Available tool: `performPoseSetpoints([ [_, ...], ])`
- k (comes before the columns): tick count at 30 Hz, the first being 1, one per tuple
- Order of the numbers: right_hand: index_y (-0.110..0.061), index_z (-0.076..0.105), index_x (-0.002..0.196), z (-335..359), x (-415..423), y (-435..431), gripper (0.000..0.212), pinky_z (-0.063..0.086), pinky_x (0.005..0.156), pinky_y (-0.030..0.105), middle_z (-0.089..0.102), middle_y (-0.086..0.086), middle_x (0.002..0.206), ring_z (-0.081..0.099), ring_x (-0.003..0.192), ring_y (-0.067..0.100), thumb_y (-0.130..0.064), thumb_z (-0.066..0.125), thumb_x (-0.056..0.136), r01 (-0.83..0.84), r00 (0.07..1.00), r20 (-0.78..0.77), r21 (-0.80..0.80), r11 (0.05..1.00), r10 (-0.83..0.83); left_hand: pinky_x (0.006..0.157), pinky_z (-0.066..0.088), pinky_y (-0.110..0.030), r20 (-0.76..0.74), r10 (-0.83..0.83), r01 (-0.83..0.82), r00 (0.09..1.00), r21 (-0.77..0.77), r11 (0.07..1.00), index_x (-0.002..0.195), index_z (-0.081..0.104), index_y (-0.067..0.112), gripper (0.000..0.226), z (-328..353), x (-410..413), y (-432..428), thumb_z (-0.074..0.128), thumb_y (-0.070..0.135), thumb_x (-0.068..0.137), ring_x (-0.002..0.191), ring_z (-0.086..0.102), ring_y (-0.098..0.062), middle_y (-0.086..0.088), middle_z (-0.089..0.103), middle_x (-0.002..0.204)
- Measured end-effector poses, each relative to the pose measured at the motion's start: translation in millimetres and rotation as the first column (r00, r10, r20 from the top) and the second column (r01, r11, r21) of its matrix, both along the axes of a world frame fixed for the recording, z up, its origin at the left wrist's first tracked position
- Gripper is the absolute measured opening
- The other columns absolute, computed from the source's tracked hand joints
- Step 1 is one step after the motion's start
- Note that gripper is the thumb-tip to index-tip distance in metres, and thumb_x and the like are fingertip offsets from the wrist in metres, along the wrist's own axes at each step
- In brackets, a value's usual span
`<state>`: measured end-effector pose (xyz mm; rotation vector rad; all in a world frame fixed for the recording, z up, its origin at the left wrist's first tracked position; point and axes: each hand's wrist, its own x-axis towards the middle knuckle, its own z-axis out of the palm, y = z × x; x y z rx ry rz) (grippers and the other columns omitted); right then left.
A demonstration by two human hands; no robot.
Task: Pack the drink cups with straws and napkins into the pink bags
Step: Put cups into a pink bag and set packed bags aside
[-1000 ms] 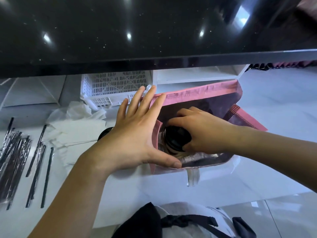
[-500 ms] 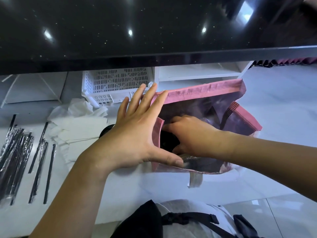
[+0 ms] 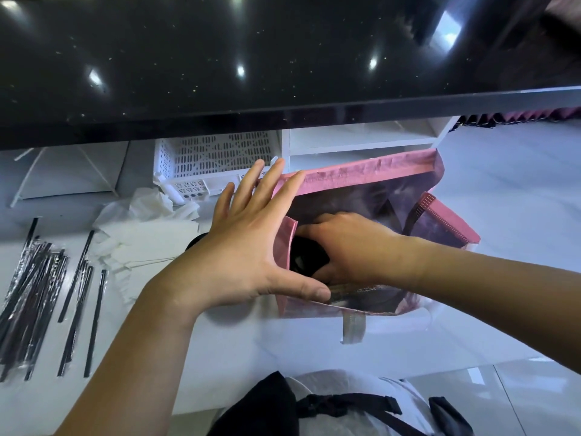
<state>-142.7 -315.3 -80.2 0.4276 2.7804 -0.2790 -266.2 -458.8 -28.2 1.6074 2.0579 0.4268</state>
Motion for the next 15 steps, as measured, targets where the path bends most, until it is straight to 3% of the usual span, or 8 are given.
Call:
performPoseSetpoints([
  [3, -0.044, 0.041, 0.143, 33.8, 15.9, 4.3, 0.072, 0.048, 0.091, 0.035, 0.060, -0.009, 0.122, 0.058, 0.112, 0.018, -0.059, 0.069, 0.078, 0.053, 0.998, -0.035, -0.103, 0.993, -0.057, 0.123, -0.013, -0.036, 0.038, -0.002, -0.001, 0.999, 0.059, 0.998, 0.154, -0.008, 0.049, 0.128, -0.5, -1.7, -3.5, 0.073, 0.076, 0.058, 0.138, -0.035, 0.012, 0.028, -0.025, 0.159],
  [5, -0.043, 0.055, 0.132, 61.3, 32.0, 5.9, 0.055, 0.052, 0.091, 0.037, 0.065, -0.018, 0.116, 0.061, 0.106, 0.010, -0.059, 0.064, 0.081, 0.105, 0.982, -0.143, -0.147, 0.984, -0.127, 0.124, -0.008, -0.037, 0.105, 0.000, -0.014, 0.995, 0.127, 0.992, 0.153, 0.000, 0.053, 0.115, -2.3, -3.5, -7.5, 0.072, 0.074, 0.066, 0.140, -0.028, 0.014, 0.032, -0.017, 0.160],
  [7, -0.037, 0.068, 0.118, 79.6, 49.7, 8.1, 0.044, 0.055, 0.087, 0.035, 0.069, -0.023, 0.099, 0.065, 0.093, 0.003, -0.057, 0.062, 0.079, 0.194, 0.905, -0.337, -0.215, 0.957, -0.260, 0.123, 0.000, -0.033, 0.215, 0.041, -0.091, 0.976, 0.230, 0.969, 0.151, 0.012, 0.057, 0.092, -7.0, -6.6, -11.5, 0.065, 0.072, 0.078, 0.144, -0.017, 0.015, 0.035, -0.007, 0.160],
  [9, -0.032, 0.071, 0.115, 82.0, 61.1, 10.4, 0.042, 0.056, 0.086, 0.035, 0.072, -0.019, 0.097, 0.067, 0.091, 0.006, -0.056, 0.060, 0.082, 0.232, 0.779, -0.544, -0.210, 0.950, -0.311, 0.116, 0.009, -0.020, 0.352, 0.147, -0.272, 0.925, 0.339, 0.901, 0.149, 0.026, 0.055, 0.067, -15.6, -13.0, -17.3, 0.055, 0.063, 0.089, 0.146, 0.000, 0.015, 0.032, 0.008, 0.161],
  [10, -0.029, 0.070, 0.119, 78.1, 63.6, 11.1, 0.046, 0.055, 0.090, 0.036, 0.072, -0.014, 0.105, 0.067, 0.098, 0.011, -0.057, 0.058, 0.084, 0.249, 0.739, -0.602, -0.173, 0.953, -0.302, 0.112, 0.013, -0.012, 0.402, 0.211, -0.369, 0.891, 0.369, 0.853, 0.148, 0.032, 0.051, 0.060, -22.2, -17.2, -21.2, 0.054, 0.059, 0.093, 0.144, 0.009, 0.017, 0.030, 0.018, 0.160],
  [12, -0.028, 0.062, 0.132, 66.0, 63.5, 10.2, 0.059, 0.045, 0.105, 0.038, 0.064, -0.004, 0.132, 0.057, 0.123, 0.020, -0.062, 0.052, 0.084, 0.263, 0.756, -0.599, -0.090, 0.961, -0.263, 0.105, 0.018, -0.001, 0.408, 0.353, -0.509, 0.842, 0.383, 0.771, 0.144, 0.042, 0.045, 0.054, -41.2, -26.3, -32.3, 0.056, 0.057, 0.093, 0.137, 0.022, 0.021, 0.027, 0.034, 0.153],
  [15, -0.036, 0.047, 0.144, 47.5, 59.8, 6.8, 0.074, 0.025, 0.119, 0.053, 0.039, 0.000, 0.158, 0.029, 0.148, 0.027, -0.076, 0.038, 0.082, 0.280, 0.849, -0.461, -0.019, 0.960, -0.257, 0.112, 0.019, -0.012, 0.299, 0.523, -0.602, 0.798, 0.346, 0.720, 0.139, 0.046, 0.045, 0.065, -79.0, -35.3, -54.6, 0.061, 0.067, 0.080, 0.143, 0.024, 0.009, 0.019, 0.034, 0.154],
])
